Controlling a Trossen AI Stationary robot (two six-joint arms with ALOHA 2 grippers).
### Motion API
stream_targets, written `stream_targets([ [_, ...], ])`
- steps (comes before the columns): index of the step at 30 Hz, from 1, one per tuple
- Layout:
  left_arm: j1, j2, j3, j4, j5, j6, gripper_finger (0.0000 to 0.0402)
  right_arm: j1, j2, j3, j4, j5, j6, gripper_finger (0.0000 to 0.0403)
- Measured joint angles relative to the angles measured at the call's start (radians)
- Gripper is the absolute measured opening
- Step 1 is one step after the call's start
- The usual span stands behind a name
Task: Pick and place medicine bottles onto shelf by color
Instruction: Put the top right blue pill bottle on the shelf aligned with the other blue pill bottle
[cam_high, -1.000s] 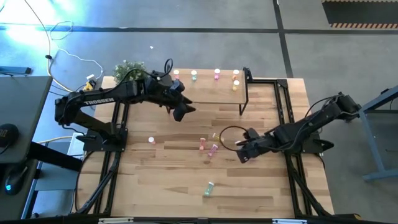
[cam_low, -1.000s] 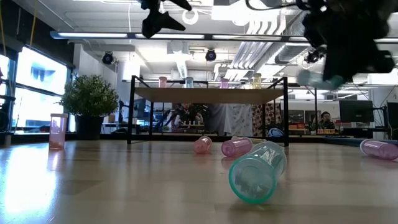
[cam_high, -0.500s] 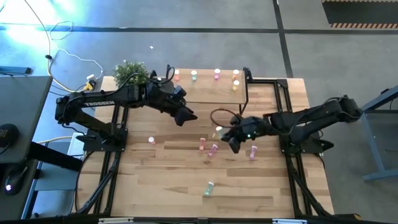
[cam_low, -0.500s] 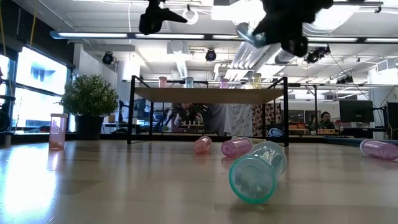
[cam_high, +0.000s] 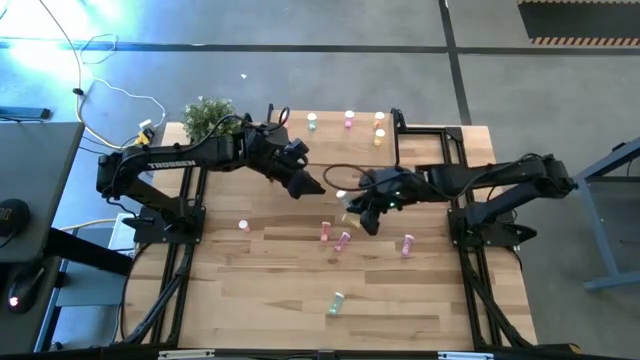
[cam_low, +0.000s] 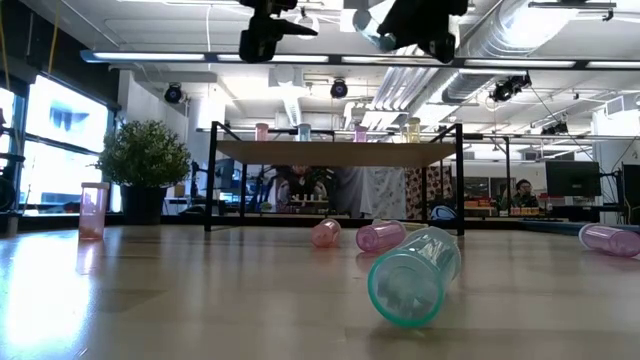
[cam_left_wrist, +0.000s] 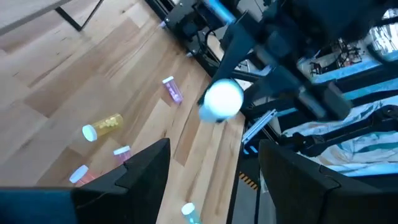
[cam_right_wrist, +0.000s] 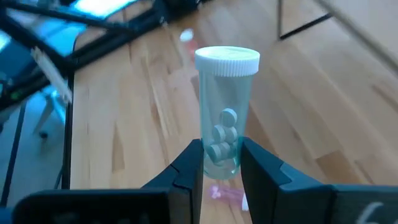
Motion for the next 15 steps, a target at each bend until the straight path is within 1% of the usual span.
stream_targets([
  [8,-0.017,0.034,0.000,-0.026,-0.022,0.008,0.0236,0.000,0.116,0.003,0.008,-0.059,-0.027,0.0072],
  [12,-0.038,0.077,0.000,-0.048,-0.023,0.014,0.0236,0.001,0.145,0.003,0.065,-0.091,-0.037,0.0072],
  [15,-0.055,0.110,-0.001,-0.045,-0.020,0.018,0.0236,0.001,0.152,0.003,0.083,-0.096,-0.048,0.0072],
])
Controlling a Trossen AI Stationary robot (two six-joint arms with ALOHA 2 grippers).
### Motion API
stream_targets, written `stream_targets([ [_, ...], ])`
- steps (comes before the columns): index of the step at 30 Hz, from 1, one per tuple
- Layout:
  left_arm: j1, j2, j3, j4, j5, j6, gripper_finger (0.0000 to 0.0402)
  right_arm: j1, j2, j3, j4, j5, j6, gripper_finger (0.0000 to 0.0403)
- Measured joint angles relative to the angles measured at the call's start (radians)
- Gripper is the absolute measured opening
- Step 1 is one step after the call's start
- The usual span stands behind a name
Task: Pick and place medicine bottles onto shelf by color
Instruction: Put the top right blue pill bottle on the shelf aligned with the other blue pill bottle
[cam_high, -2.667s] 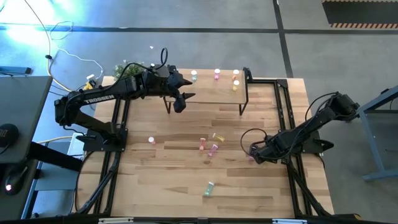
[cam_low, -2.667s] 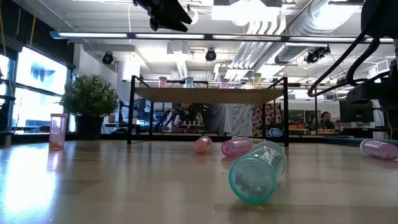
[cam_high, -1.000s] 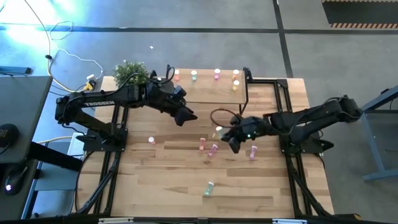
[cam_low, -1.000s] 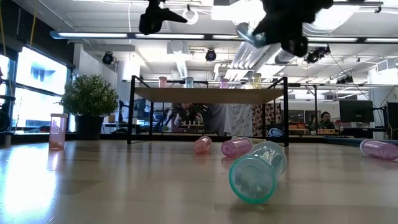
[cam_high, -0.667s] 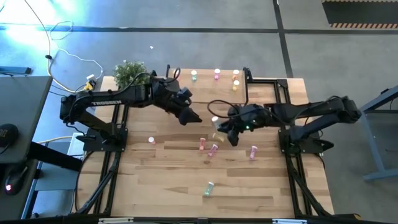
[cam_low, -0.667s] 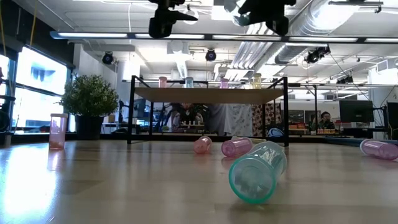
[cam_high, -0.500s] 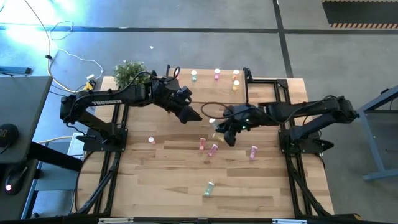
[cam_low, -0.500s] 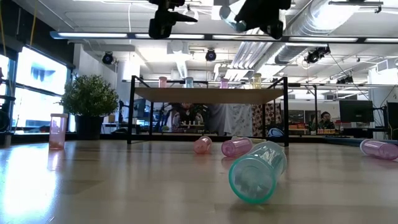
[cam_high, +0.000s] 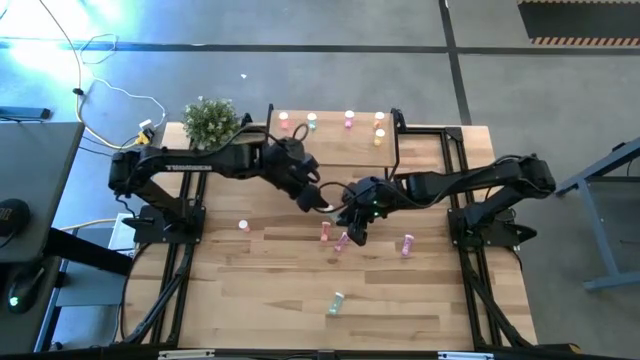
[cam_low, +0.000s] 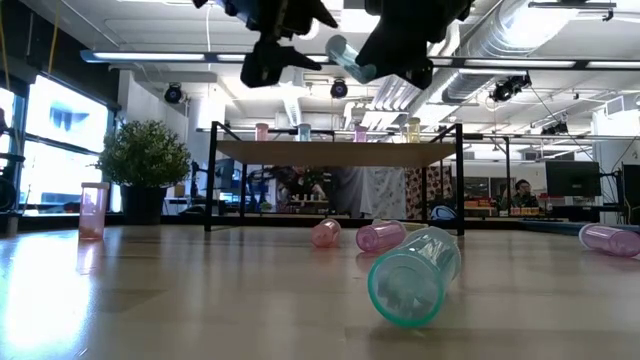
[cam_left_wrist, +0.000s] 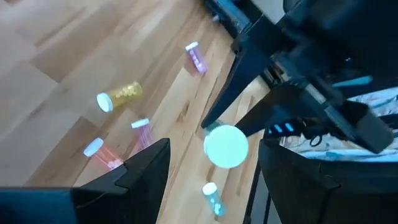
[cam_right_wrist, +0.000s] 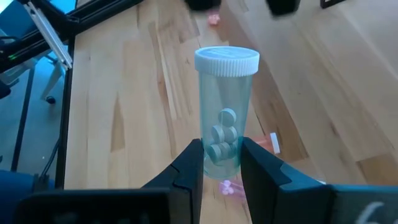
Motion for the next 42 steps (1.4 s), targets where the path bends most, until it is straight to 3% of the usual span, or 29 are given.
stream_targets([
  [23,-0.039,0.033,0.000,0.030,0.005,-0.045,0.0234,-0.018,0.000,0.000,0.084,-0.038,-0.033,0.0072],
  [42,-0.039,0.033,0.000,0.044,-0.003,-0.044,0.0162,-0.018,0.000,0.000,0.081,-0.037,-0.023,0.0072],
])
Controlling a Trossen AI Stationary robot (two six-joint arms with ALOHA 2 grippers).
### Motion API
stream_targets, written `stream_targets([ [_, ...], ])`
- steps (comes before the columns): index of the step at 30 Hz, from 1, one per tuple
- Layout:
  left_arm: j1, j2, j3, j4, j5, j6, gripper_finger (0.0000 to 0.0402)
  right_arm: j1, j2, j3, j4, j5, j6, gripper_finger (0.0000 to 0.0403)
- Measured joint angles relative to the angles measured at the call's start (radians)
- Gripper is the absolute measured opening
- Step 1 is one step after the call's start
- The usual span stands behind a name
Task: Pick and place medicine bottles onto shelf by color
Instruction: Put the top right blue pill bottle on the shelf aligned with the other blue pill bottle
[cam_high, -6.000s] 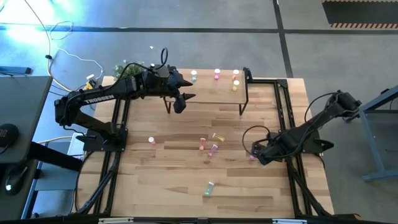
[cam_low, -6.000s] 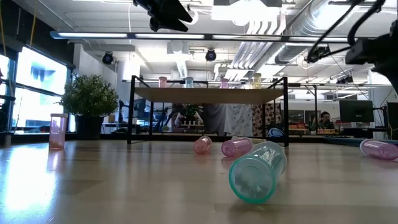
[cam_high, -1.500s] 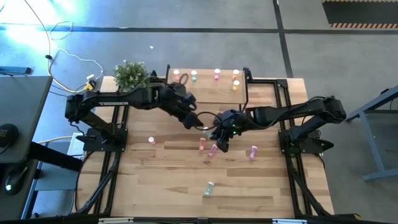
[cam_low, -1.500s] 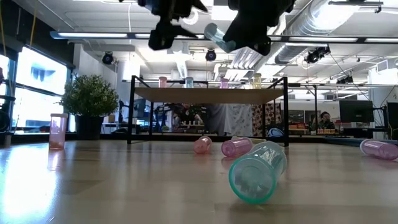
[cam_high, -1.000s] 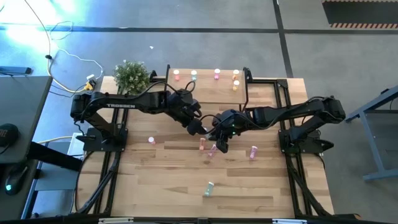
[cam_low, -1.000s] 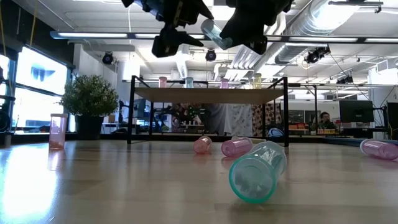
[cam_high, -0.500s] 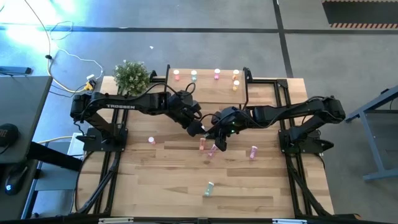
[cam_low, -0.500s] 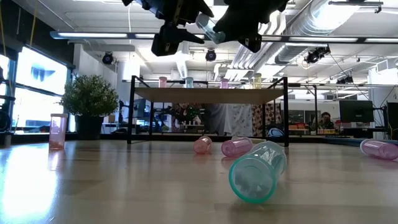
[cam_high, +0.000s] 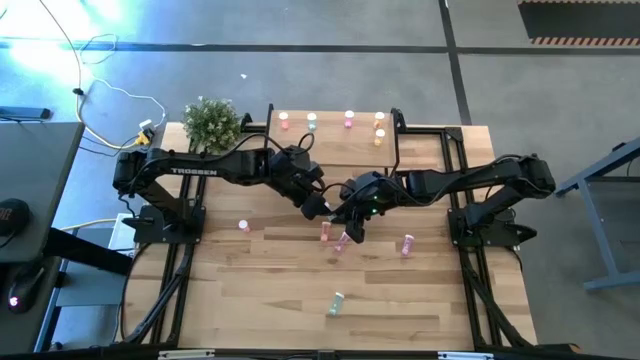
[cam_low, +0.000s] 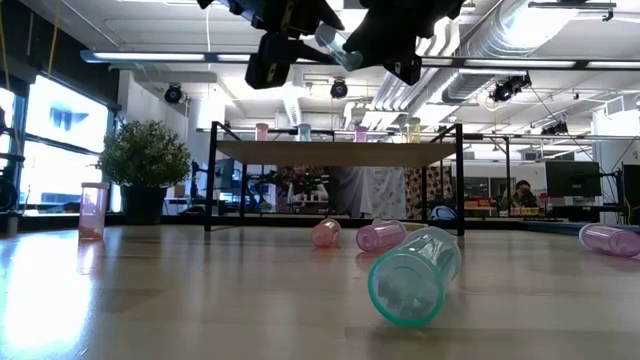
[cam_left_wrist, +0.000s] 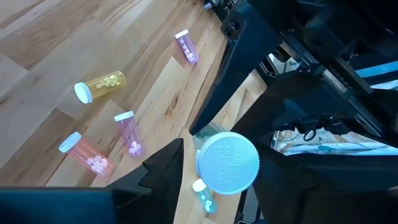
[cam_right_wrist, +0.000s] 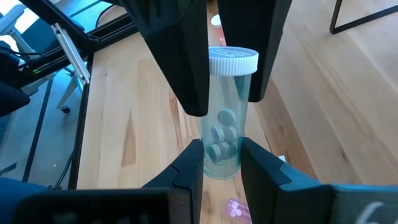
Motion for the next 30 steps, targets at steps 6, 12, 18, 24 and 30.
stream_targets([
  [6,0.000,0.000,0.000,0.001,0.000,0.016,0.0141,0.000,0.000,0.000,-0.007,0.000,0.001,0.0072],
  [12,0.000,0.000,0.000,0.001,0.000,0.026,0.0125,0.000,-0.001,0.000,-0.022,0.000,0.019,0.0072],
  [18,0.000,0.000,0.000,0.001,0.000,0.026,0.0121,0.000,-0.001,0.000,-0.021,0.001,0.019,0.0072],
  [24,0.000,0.000,0.000,0.000,0.000,0.027,0.0120,0.000,-0.001,0.000,-0.021,0.001,0.019,0.0072],
  [30,0.000,0.000,0.000,0.000,0.001,0.061,0.0120,0.000,-0.001,0.000,-0.021,0.004,0.020,0.0118],
])
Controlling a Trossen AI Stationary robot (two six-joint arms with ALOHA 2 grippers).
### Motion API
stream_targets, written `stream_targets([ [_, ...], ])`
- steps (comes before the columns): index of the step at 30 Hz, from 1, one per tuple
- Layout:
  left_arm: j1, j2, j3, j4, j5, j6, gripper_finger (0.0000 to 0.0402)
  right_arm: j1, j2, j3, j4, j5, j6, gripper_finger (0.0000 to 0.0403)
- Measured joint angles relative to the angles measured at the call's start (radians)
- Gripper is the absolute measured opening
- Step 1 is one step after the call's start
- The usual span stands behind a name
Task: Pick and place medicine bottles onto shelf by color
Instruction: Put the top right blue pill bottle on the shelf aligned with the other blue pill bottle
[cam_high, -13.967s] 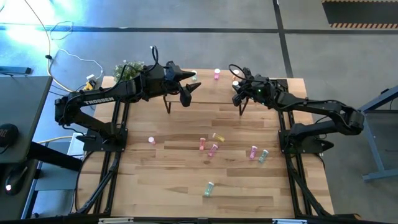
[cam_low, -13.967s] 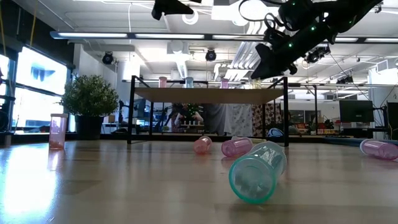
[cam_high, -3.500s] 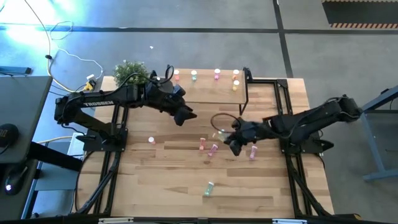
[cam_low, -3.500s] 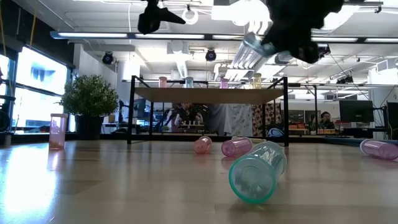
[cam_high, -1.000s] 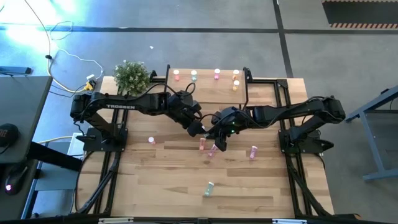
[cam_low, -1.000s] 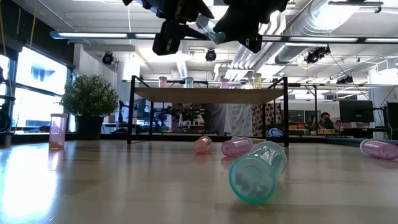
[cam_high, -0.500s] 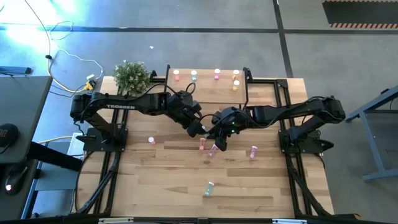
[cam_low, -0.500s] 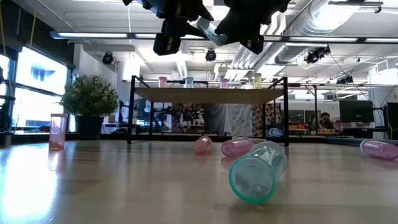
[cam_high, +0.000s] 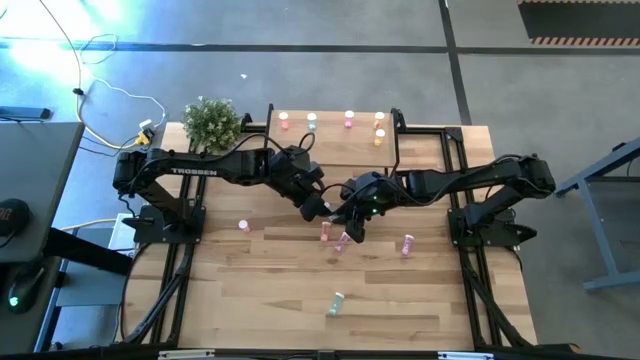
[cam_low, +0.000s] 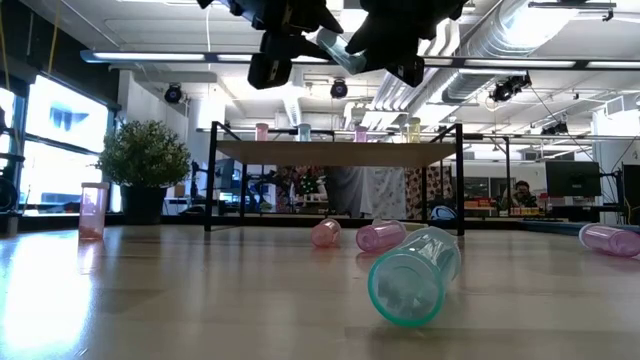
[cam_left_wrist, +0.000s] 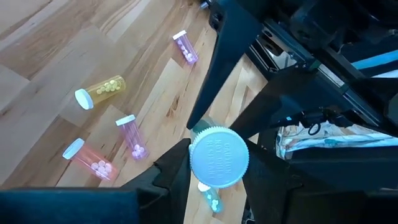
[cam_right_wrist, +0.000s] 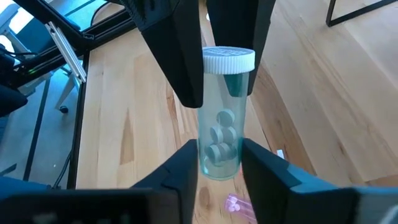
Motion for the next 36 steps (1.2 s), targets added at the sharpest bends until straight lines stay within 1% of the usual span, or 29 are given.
stream_targets([
  [4,0.000,0.000,0.000,-0.005,0.000,0.012,0.0120,0.000,0.000,0.000,-0.001,0.000,0.007,0.0159],
  [8,0.003,0.000,0.000,-0.013,-0.002,0.045,0.0120,-0.005,-0.013,0.000,-0.012,-0.001,0.017,0.0181],
  [12,0.014,-0.001,0.000,-0.022,-0.004,0.080,0.0120,-0.030,-0.053,0.000,-0.026,-0.003,0.052,0.0184],
  [17,0.055,-0.006,0.000,-0.082,-0.011,0.148,0.0120,-0.061,-0.099,0.000,-0.025,0.019,0.072,0.0185],
  [24,0.175,-0.052,0.002,-0.177,-0.012,0.287,0.0120,-0.099,-0.113,0.000,-0.030,0.026,0.086,0.0185],
  [28,0.272,-0.058,0.076,-0.320,-0.024,0.417,0.0120,-0.115,-0.113,0.000,-0.030,0.069,0.124,0.0185],
  [32,0.359,-0.058,0.179,-0.437,-0.114,0.578,0.0120,-0.126,-0.113,0.000,-0.030,0.142,0.157,0.0185],
  [36,0.432,-0.057,0.262,-0.509,-0.181,0.683,0.0120,-0.137,-0.113,0.000,-0.030,0.200,0.176,0.0185],
])
